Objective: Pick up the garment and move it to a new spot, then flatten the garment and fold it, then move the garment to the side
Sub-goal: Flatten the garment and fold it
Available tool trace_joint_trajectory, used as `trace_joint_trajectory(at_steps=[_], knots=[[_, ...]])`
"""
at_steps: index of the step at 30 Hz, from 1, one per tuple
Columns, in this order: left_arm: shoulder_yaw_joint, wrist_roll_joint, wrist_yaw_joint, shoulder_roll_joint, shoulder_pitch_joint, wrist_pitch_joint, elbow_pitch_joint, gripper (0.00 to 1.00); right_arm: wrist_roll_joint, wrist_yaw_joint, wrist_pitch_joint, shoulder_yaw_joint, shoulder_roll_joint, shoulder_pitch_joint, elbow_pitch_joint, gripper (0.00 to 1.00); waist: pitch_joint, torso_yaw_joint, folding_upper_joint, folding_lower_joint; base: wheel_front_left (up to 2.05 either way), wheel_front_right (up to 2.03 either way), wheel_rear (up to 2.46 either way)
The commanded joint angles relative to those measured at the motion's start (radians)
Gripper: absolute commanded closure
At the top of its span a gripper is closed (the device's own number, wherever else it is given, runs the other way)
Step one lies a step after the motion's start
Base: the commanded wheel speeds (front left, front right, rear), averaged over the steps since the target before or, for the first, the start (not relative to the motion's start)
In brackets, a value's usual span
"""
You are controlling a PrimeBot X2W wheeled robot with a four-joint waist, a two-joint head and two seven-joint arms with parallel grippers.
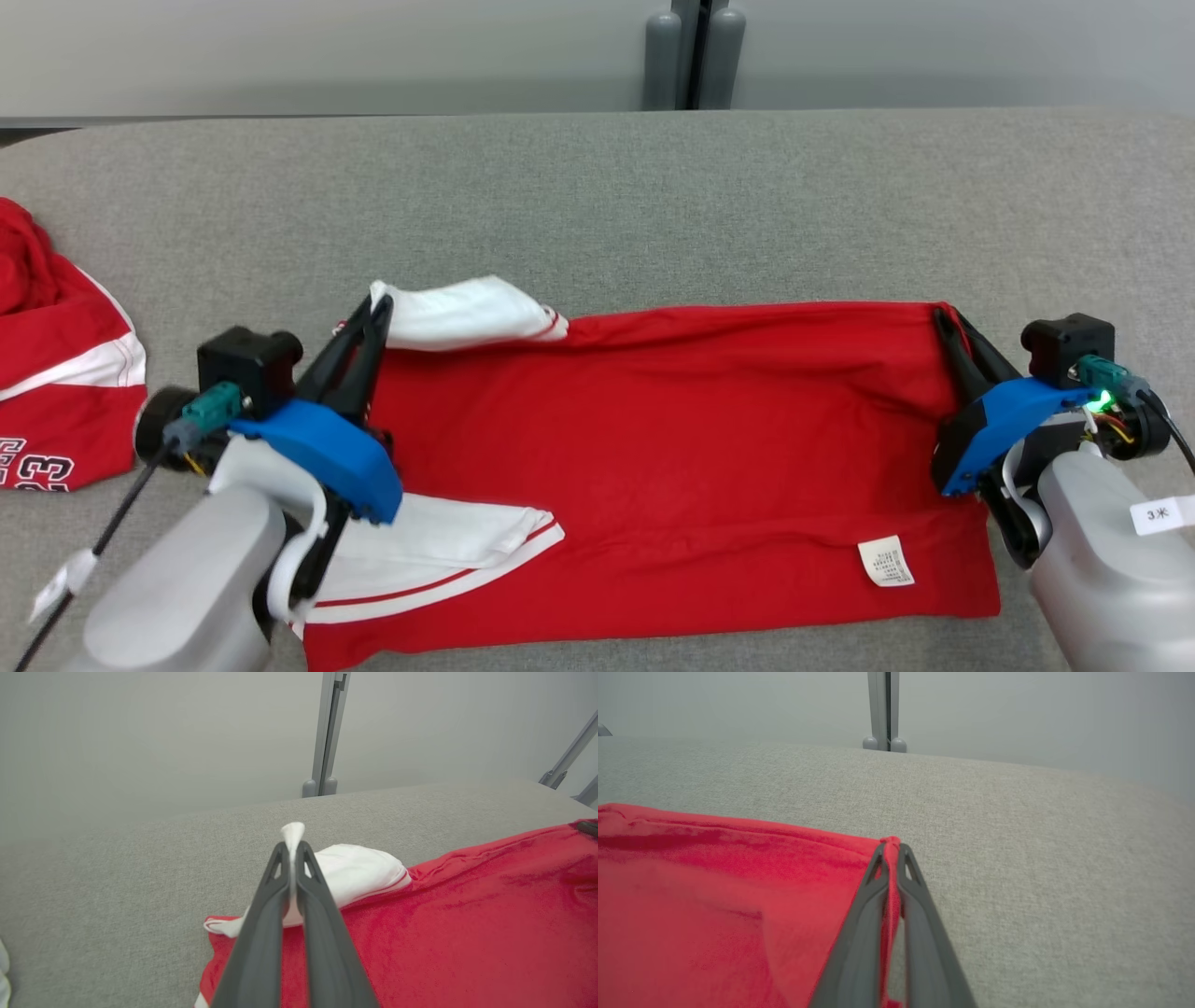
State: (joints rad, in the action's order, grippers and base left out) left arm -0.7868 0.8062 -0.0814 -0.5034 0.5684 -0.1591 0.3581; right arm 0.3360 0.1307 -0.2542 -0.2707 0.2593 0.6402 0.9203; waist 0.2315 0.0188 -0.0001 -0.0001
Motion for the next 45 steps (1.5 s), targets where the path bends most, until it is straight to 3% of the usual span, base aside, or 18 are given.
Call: trace_joint_trajectory(at_steps=[1, 3, 10, 16, 22, 23, 24, 25, 29, 34, 40, 45], knots=[[0.005, 0.003, -0.017, -0.009, -0.028, 0.005, -0.032, 1.0, -0.005, 0.0, -0.007, 0.006, 0.006, -0.02, -0.008, 1.0, -0.002, 0.002, 0.0001, 0.0001, 0.0, 0.0, 0.0], [0.008, 0.009, -0.067, -0.04, -0.09, 0.016, -0.13, 1.0, -0.012, 0.0, -0.011, 0.023, 0.006, -0.046, -0.026, 1.0, -0.011, 0.007, 0.0001, 0.0001, 0.0, 0.0, 0.0], [0.021, 0.036, -0.158, -0.075, -0.224, 0.006, -0.264, 1.0, -0.034, 0.0, -0.011, 0.08, -0.009, -0.134, -0.134, 1.0, -0.03, 0.013, 0.0001, 0.0001, 0.0, 0.0, 0.0], [0.032, 0.066, -0.208, -0.074, -0.322, -0.02, -0.327, 1.0, -0.064, 0.0, -0.012, 0.123, -0.025, -0.238, -0.232, 1.0, -0.041, 0.017, 0.0001, 0.0001, 0.0, 0.0, 0.0], [0.04, 0.094, -0.231, -0.066, -0.391, -0.043, -0.337, 1.0, -0.073, 0.0, -0.012, 0.168, -0.04, -0.329, -0.305, 1.0, -0.047, 0.023, 0.0001, 0.0001, 0.0, 0.0, 0.0], [0.041, 0.094, -0.232, -0.064, -0.399, -0.048, -0.335, 1.0, -0.071, 0.0, -0.012, 0.175, -0.044, -0.34, -0.32, 0.51, -0.049, 0.023, 0.0001, 0.0001, 0.0, 0.0, 0.0], [0.048, 0.091, -0.235, -0.061, -0.403, -0.057, -0.333, 0.57, -0.065, 0.0, -0.012, 0.179, -0.048, -0.351, -0.336, 0.0, -0.05, 0.024, 0.0001, 0.0001, 0.0, 0.0, 0.0], [0.055, 0.084, -0.238, -0.058, -0.406, -0.068, -0.33, 0.0, -0.065, 0.0, -0.012, 0.184, -0.049, -0.367, -0.351, 0.0, -0.053, 0.025, 0.0001, 0.0001, 0.0, 0.0, 0.0], [0.081, 0.055, -0.233, -0.034, -0.426, -0.096, -0.314, 0.0, -0.065, 0.0, -0.012, 0.196, -0.052, -0.409, -0.431, 0.0, -0.064, 0.022, 0.0001, 0.0001, 0.0, 0.0, 0.0], [0.212, -0.034, -0.24, 0.02, -0.455, -0.107, -0.329, 0.0, -0.062, 0.0, -0.012, 0.211, -0.042, -0.431, -0.491, 0.0, -0.076, 0.017, 0.0001, 0.0001, 0.0, 0.0, 0.0], [0.419, -0.239, -0.218, 0.119, -0.527, -0.107, -0.355, 0.0, -0.077, 0.0, 0.027, 0.235, -0.047, -0.39, -0.424, 0.0, -0.078, 0.024, 0.0001, 0.0001, 0.0, 0.0, 0.0], [0.542, -0.378, -0.171, 0.196, -0.574, -0.107, -0.337, 0.0, -0.087, 0.0, 0.06, 0.256, -0.063, -0.376, -0.342, 0.0, -0.074, 0.035, 0.0001, 0.0001, 0.0, 0.0, 0.0]])
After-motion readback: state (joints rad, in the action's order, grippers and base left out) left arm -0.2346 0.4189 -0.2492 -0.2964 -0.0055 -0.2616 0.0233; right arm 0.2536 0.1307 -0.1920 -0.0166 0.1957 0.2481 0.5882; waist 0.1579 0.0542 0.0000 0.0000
